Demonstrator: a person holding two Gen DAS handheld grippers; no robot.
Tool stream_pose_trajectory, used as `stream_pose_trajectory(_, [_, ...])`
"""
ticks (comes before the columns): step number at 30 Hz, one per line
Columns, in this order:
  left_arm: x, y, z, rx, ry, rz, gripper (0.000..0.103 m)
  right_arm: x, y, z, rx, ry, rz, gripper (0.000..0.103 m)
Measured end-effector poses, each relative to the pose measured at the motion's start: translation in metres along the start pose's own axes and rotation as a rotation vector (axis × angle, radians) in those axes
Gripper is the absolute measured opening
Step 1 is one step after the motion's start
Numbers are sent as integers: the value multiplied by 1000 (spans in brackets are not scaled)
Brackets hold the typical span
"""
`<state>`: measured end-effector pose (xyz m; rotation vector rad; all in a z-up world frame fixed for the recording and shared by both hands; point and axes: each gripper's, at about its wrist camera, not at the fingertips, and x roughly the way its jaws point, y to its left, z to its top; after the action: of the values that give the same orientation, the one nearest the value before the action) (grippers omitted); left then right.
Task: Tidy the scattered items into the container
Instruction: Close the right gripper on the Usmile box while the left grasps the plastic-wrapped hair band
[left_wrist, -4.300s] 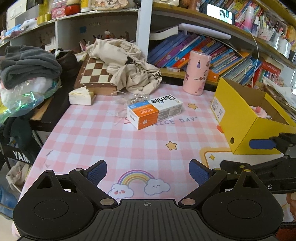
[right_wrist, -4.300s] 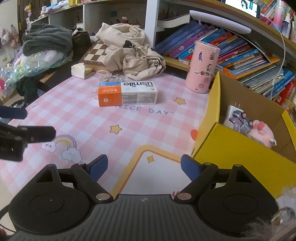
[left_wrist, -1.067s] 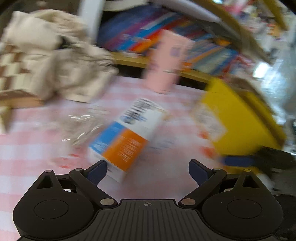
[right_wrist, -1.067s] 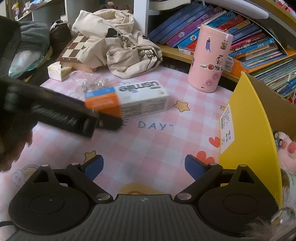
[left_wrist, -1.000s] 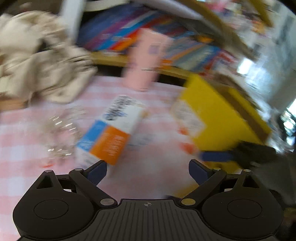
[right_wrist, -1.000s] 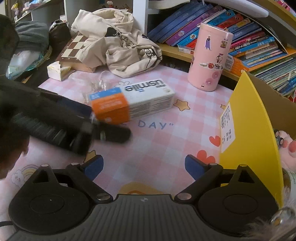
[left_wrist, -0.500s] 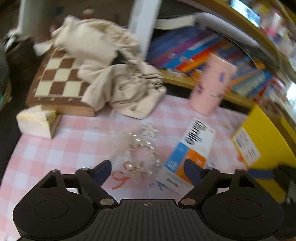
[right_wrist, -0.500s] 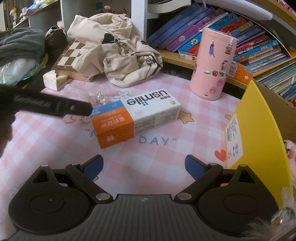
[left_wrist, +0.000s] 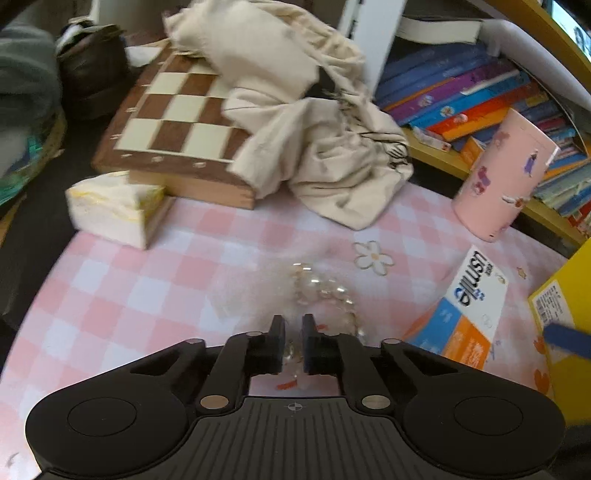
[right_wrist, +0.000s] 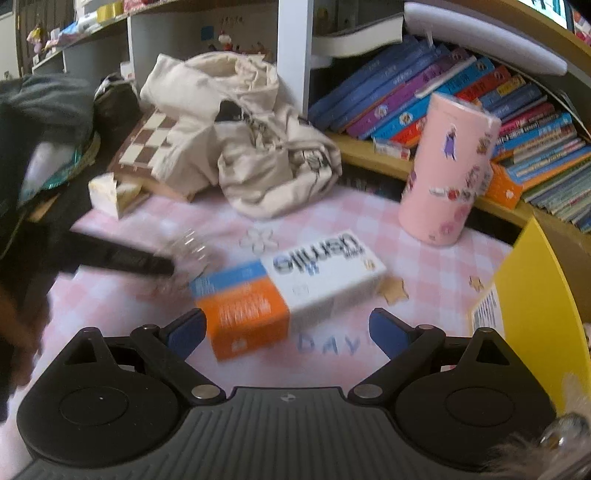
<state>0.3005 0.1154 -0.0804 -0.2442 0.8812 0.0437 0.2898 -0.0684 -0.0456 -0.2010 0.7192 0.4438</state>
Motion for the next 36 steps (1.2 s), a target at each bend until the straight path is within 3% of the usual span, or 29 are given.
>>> stream_pose_trajectory(11, [-28, 16, -28, -13, 26, -4, 5, 48, 37, 27, -65, -18, -137, 96])
stream_pose_trajectory(15, [-33, 15, -32, -4, 30, -8, 5, 45, 32, 16, -91, -4, -190, 96])
stream_pose_trajectory(19, [-38, 13, -35, 1, 27, -23, 4, 28, 1, -3, 9, 43, -218, 95])
stream_pose_trajectory(23, [-43, 8, -37, 27, 18, -30, 6, 18, -16, -12, 51, 57, -195, 90])
stream_pose_trajectory(27, [-42, 9, -35, 24, 5, 9, 9, 26, -16, -6, 32, 71, -154, 87])
stream_pose_trajectory(30, [-40, 10, -32, 28, 2, 28, 17, 35, -16, 1, 17, 78, -137, 84])
stream_pose_trajectory(34, [-36, 8, -29, 47, 3, 57, 43, 49, -18, 7, 32, 114, -117, 72])
stream_pose_trajectory(36, [-34, 4, -27, 66, -6, 69, 49, 52, -20, 6, 35, 120, -128, 65])
